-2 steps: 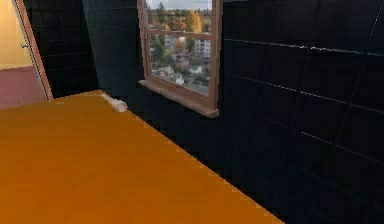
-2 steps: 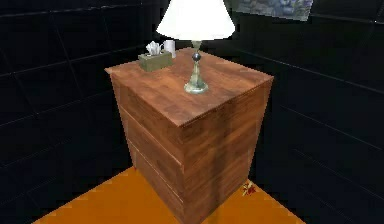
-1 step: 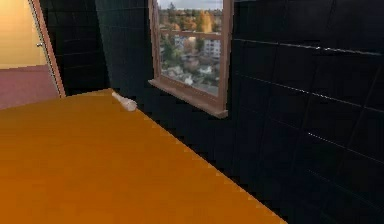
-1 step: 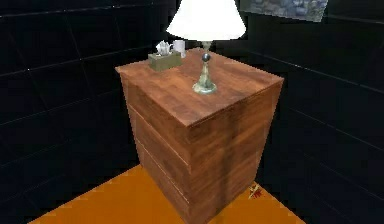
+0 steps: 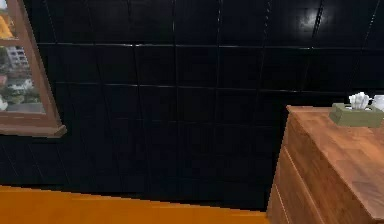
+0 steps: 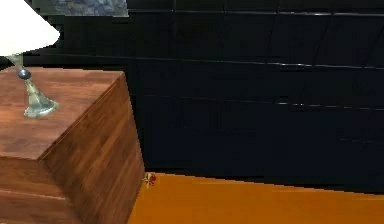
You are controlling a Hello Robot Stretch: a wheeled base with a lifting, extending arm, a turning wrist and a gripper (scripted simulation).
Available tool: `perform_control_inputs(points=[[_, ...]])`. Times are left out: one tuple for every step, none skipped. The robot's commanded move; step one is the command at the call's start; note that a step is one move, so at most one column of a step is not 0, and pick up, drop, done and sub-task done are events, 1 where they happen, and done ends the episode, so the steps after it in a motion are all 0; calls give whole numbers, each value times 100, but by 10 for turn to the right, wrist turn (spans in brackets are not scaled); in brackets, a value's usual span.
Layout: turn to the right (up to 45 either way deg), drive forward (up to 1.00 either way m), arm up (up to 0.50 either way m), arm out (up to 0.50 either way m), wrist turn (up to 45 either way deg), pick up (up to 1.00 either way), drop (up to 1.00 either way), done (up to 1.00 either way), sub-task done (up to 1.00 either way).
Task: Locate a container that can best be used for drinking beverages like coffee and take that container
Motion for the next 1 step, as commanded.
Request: perform_control_inputs(points=[[120,0,0,0,0,0,0,0,0]])
